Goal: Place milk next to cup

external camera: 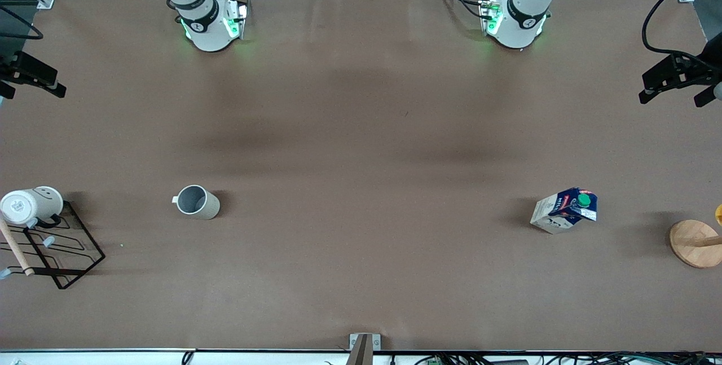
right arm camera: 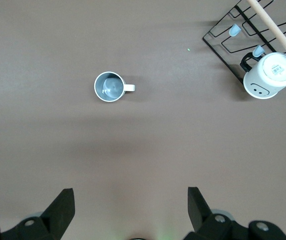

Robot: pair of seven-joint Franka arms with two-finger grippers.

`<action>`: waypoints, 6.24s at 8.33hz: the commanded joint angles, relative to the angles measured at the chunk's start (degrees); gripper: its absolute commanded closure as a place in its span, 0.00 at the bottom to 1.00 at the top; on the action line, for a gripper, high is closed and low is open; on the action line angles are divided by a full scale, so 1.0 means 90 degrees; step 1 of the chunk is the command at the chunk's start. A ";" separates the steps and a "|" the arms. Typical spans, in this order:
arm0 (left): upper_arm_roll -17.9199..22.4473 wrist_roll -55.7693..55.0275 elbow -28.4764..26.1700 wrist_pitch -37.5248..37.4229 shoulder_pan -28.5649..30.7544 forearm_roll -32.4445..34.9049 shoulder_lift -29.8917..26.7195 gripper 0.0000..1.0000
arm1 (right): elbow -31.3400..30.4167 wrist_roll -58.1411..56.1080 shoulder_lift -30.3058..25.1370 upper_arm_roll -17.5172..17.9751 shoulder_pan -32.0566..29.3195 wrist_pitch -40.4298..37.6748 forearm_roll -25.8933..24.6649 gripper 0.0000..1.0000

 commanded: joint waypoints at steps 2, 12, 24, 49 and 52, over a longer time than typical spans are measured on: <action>-0.0012 -0.0109 0.0259 -0.0183 0.0004 0.0049 0.0073 0.00 | 0.0024 -0.0050 -0.0028 0.0075 -0.0061 -0.0058 -0.0034 0.00; -0.0021 -0.0109 0.0182 -0.0329 0.0189 0.0039 0.0034 0.00 | -0.1936 0.1014 0.1151 0.0134 0.1207 0.3384 0.0347 0.00; -0.0012 -0.0158 0.0162 -0.0447 0.0199 0.0039 0.0112 0.01 | -0.3472 0.1054 0.2658 0.0134 0.1541 0.6641 0.0347 1.00; -0.0217 0.0848 -0.1567 0.4456 0.0150 -0.0029 0.2837 0.50 | 0.1674 0.4089 0.5510 0.0114 0.5086 0.5557 0.0132 0.00; -0.0643 0.0217 -0.1158 0.4290 0.0150 -0.0155 0.2739 0.56 | 0.1616 0.4452 0.4392 -0.0089 0.4998 0.3929 -0.0080 0.00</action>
